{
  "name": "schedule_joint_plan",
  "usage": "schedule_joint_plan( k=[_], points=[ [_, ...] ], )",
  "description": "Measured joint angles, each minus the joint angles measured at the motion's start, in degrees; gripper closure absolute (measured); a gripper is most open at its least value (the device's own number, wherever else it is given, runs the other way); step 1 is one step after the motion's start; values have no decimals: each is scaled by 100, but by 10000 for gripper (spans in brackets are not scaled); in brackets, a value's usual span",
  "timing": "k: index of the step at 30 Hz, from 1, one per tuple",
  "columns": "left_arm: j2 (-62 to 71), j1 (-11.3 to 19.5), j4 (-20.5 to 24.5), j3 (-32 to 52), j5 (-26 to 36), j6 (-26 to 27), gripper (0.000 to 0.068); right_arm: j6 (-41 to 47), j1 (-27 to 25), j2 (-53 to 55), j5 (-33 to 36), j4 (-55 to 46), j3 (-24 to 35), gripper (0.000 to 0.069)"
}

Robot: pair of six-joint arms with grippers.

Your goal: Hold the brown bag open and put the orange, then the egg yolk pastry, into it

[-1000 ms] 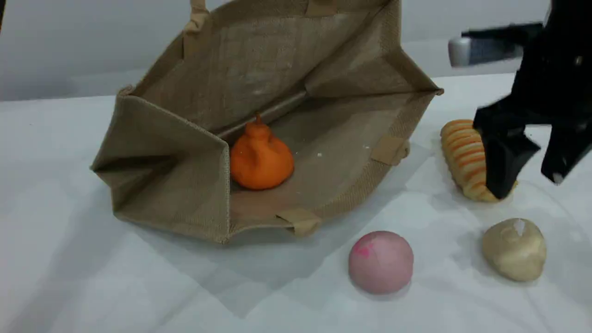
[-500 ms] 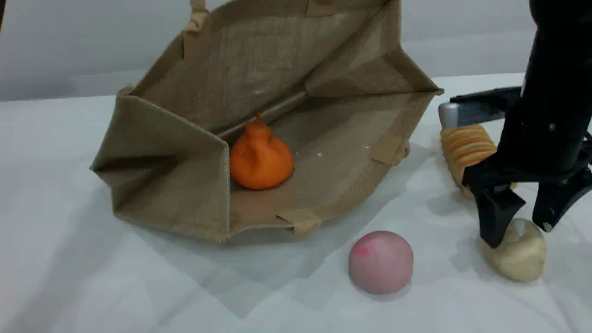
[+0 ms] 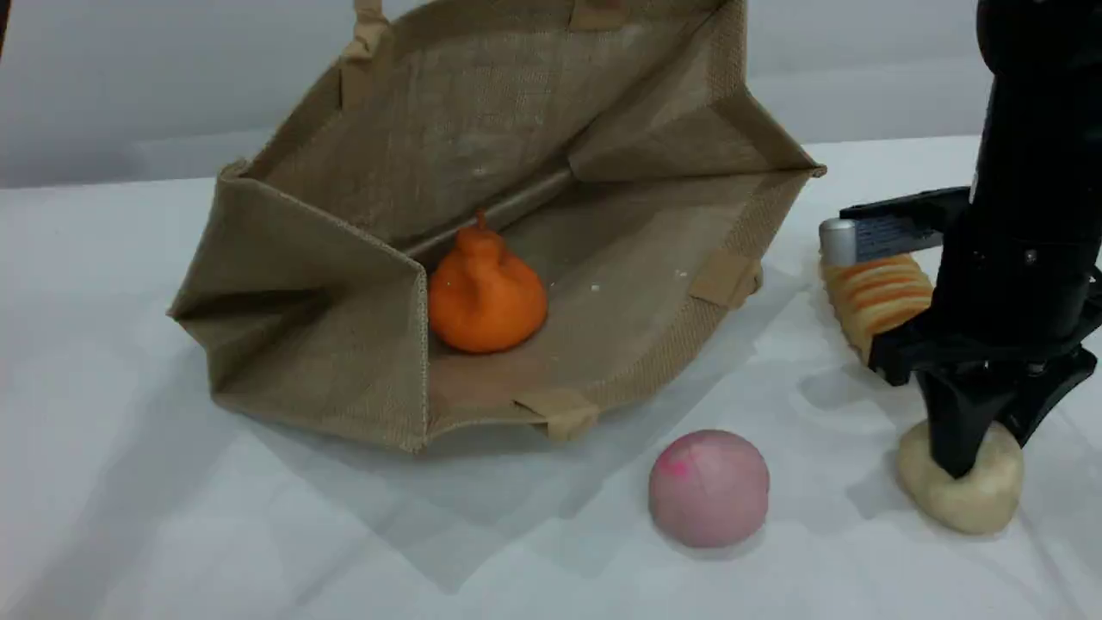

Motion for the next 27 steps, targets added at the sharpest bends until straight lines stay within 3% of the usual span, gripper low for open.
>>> schedule_joint_plan(
  k=[3,6,16,21,27],
  points=[
    [0,0,0,0,0,0,582,0,0,0,62,-80,0,608],
    [0,0,0,0,0,0,582,-4,0,0,87,-87,0,646],
    [0,0,0,0,0,6,582,534,0,-748,304,-677,-5,653],
    [0,0,0,0,0,6,582,530,7,-1659,61,-340,0,653],
    [0,0,0,0,0,6,582,-153,279,-2709,-488,451,3,653]
  ],
)
